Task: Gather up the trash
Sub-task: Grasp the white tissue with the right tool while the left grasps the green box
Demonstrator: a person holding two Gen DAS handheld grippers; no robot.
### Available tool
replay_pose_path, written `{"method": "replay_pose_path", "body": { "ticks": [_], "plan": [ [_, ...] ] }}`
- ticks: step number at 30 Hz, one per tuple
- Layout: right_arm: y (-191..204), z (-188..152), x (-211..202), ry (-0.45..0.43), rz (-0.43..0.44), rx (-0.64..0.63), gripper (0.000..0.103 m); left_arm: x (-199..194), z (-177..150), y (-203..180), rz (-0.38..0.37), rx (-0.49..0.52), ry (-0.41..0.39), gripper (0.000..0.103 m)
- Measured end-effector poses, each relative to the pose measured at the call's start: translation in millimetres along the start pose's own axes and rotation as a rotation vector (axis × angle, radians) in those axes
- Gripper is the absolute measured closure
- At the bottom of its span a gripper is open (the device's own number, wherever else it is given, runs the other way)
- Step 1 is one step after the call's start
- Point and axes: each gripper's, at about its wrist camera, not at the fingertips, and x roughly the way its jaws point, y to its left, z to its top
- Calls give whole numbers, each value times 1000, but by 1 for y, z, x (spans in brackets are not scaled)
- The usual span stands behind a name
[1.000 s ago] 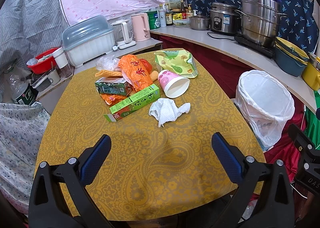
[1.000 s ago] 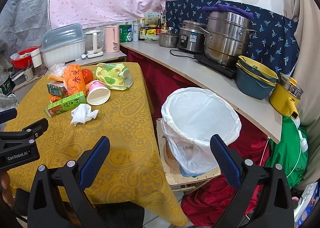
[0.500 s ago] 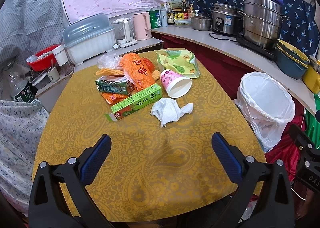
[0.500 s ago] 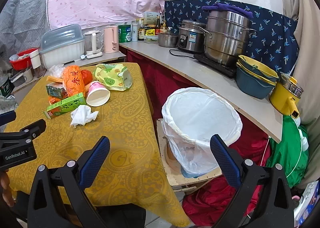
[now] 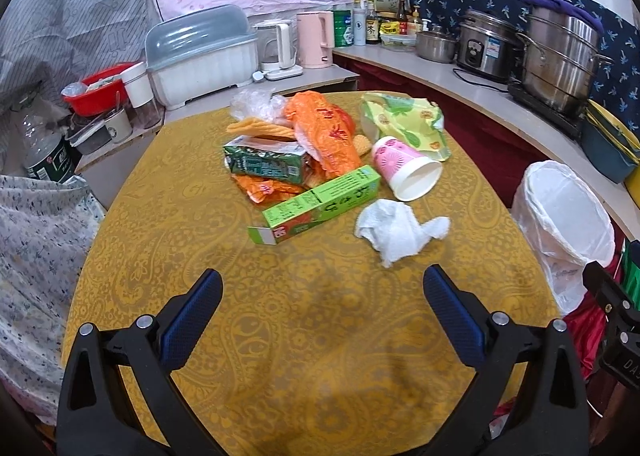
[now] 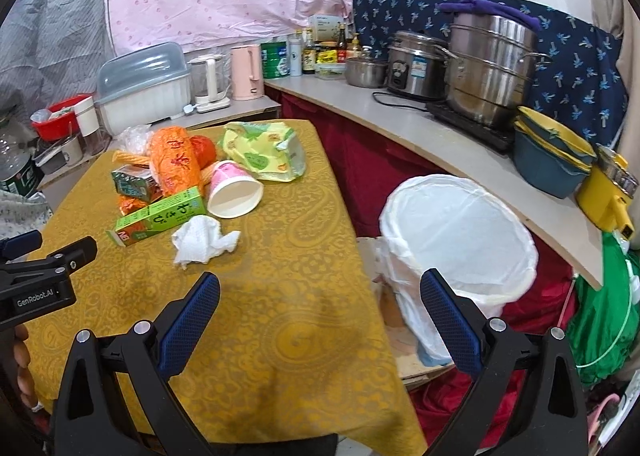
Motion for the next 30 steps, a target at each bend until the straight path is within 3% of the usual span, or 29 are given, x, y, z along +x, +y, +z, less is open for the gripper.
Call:
{"method": "replay_pose_path", "body": {
  "ticks": [13, 21, 30],
  "plan": [
    [73, 12, 95, 114, 136, 32, 7, 65, 10, 62, 29, 1, 41, 7],
    [108, 16, 149, 191, 150, 29, 11, 110, 15, 79, -10, 4, 92, 7],
    [114, 12, 184, 274, 164, 78, 31, 149, 24, 74, -64, 55, 94, 7]
  ]
}}
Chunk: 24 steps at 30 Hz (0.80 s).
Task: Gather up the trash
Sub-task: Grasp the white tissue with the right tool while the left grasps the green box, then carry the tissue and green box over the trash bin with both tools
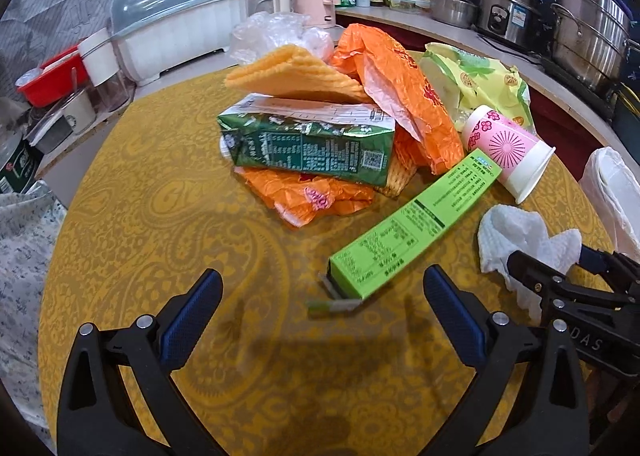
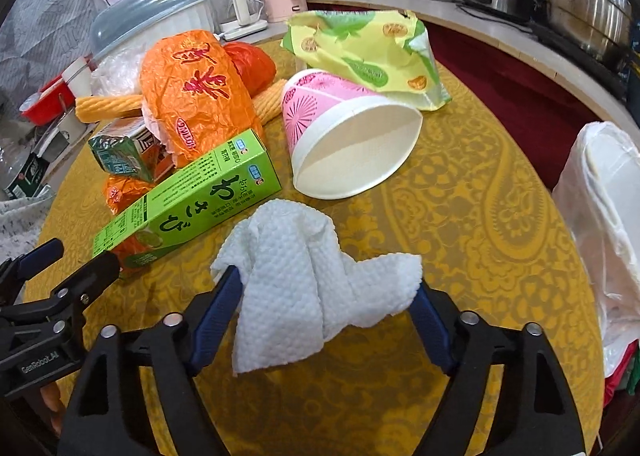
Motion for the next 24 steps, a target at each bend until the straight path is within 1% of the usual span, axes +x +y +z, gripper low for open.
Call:
{"method": "replay_pose_path", "body": {
  "ticks": [2, 4, 5, 8, 9, 11, 13, 15, 17, 18, 20, 23, 24],
  "plan": [
    [1, 0, 1, -6, -5, 0, 33, 8, 3, 0, -16, 9, 0, 7],
    [1, -1, 0, -9, -4, -6, 42, 17, 6, 0, -37, 13, 4, 7],
    [2, -1, 0, -11, 1, -8, 48, 20, 6, -1, -51, 16, 8, 7],
    [2, 1, 1, -9, 15, -10, 62, 29, 7, -5, -93, 18, 21, 7],
    [2, 0, 0, -9, 20, -9, 64, 31, 7, -7, -102, 20, 22, 7],
    [2, 0, -1, -8, 33, -6, 72, 33, 7, -10, -108, 29, 21, 7],
    [0, 2, -1, -5, 46, -1, 75, 34, 7, -14, -123, 33, 18, 8],
    [-1, 1, -3, -4, 54, 2, 77, 33, 7, -18, -142, 37, 13, 14],
    [-2, 0, -4, -2, 51, 0, 77, 33, 8, -22, -158, 45, 15, 25],
    [-2, 0, -5, -1, 50, 0, 77, 32, 7, -25, -169, 51, 18, 29],
    [-4, -2, -7, 0, 46, 3, 77, 30, 7, -31, -185, 67, 25, 45],
    [-8, -5, -15, -7, 43, 18, 77, 27, 3, -39, -191, 82, 36, 54],
    [-10, -7, -19, -11, 44, 25, 77, 24, 1, -42, -188, 85, 36, 55]
  ]
}}
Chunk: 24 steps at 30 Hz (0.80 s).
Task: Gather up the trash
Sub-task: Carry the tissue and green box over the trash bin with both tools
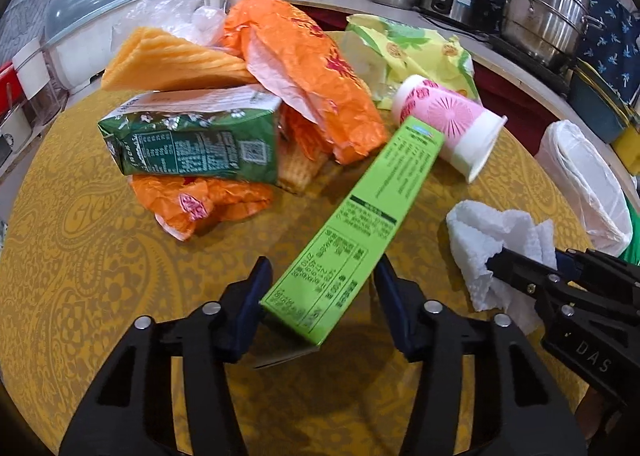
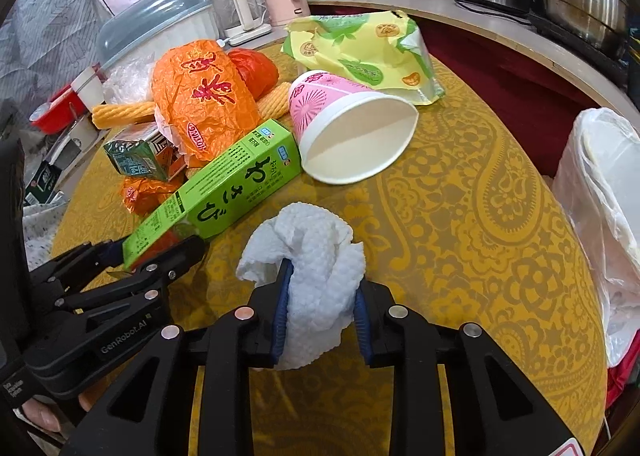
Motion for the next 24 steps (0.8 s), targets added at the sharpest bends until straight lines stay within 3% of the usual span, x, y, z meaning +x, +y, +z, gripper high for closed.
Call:
{"method": "replay_pose_path", "body": {
  "ticks": [13, 24],
  "plan": [
    [-35, -23, -53, -71, 18, 70, 80, -42, -20, -31, 52, -40, -7, 76],
    [-61, -29, -103, -165, 28, 115, 81, -95, -20, -42, 84, -83, -74, 76]
  ]
}}
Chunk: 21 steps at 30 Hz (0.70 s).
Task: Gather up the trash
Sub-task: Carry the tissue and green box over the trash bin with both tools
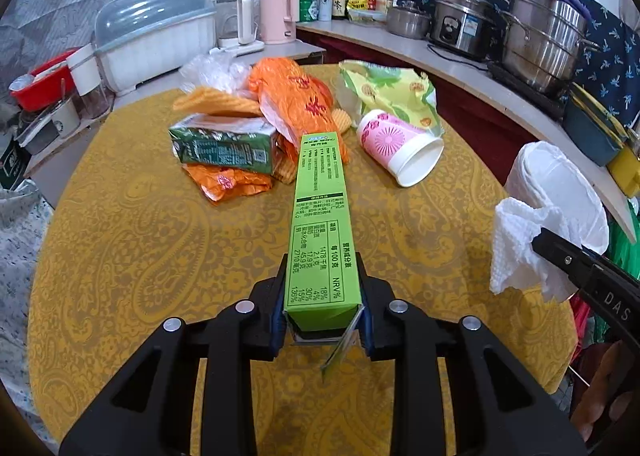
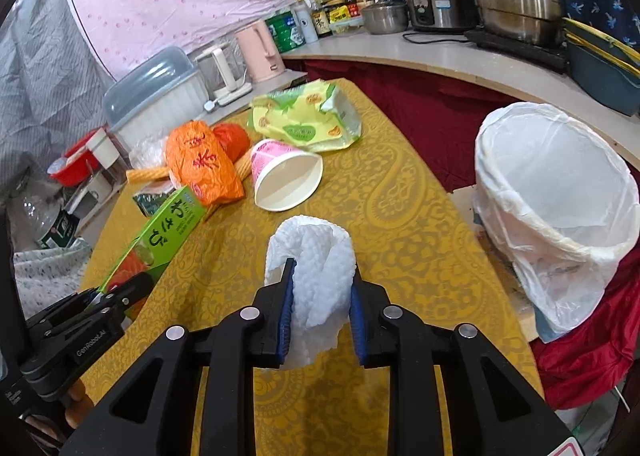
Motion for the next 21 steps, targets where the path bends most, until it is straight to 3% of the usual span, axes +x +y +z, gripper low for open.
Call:
{"method": "replay_pose_path", "body": {
  "ticks": [11, 21],
  "plan": [
    [-36, 18, -42, -108, -25, 57, 81, -43, 24, -34, -59, 18, -83, 76],
    [-119, 38, -68, -194, -151, 180, 81, -39, 54, -134, -216, 164, -113, 76]
  ]
}}
